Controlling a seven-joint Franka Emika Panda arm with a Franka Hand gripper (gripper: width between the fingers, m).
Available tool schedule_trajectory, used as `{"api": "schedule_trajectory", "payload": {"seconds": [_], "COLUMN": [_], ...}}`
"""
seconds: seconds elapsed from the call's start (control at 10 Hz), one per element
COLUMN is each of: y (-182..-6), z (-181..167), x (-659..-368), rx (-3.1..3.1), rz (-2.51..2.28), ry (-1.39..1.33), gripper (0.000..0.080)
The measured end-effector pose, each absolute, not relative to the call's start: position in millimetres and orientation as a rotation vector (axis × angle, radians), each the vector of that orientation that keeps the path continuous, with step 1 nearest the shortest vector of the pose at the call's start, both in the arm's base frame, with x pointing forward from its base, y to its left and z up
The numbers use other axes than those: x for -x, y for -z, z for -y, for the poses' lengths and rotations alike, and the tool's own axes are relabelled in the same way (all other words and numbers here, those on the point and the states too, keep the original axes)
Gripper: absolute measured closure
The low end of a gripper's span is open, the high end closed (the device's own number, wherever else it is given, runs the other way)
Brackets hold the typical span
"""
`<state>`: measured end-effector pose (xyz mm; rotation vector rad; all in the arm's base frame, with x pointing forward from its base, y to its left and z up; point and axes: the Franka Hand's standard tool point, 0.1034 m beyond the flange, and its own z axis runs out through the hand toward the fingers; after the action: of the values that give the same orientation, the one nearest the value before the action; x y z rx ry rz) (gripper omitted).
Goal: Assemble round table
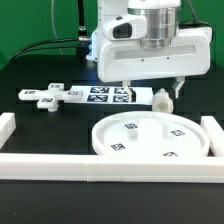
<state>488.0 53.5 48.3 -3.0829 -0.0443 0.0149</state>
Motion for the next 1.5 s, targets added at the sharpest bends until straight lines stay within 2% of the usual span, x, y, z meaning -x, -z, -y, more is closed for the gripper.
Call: {"api": "schedule_trajectory", "payload": {"seconds": [0.3, 0.7, 1.5], "y": [-45.2, -37.4, -32.2], "z": [-62.4, -68.2, -73.8], "x": [-481.2, -467.9, -463.3], "rx": [3.061, 3.065, 2.912], "rz": [-0.28, -0.264, -0.174], "ry": [-0.043, -0.13, -0.93], "gripper": [0.0151, 0.0151, 0.0151]}}
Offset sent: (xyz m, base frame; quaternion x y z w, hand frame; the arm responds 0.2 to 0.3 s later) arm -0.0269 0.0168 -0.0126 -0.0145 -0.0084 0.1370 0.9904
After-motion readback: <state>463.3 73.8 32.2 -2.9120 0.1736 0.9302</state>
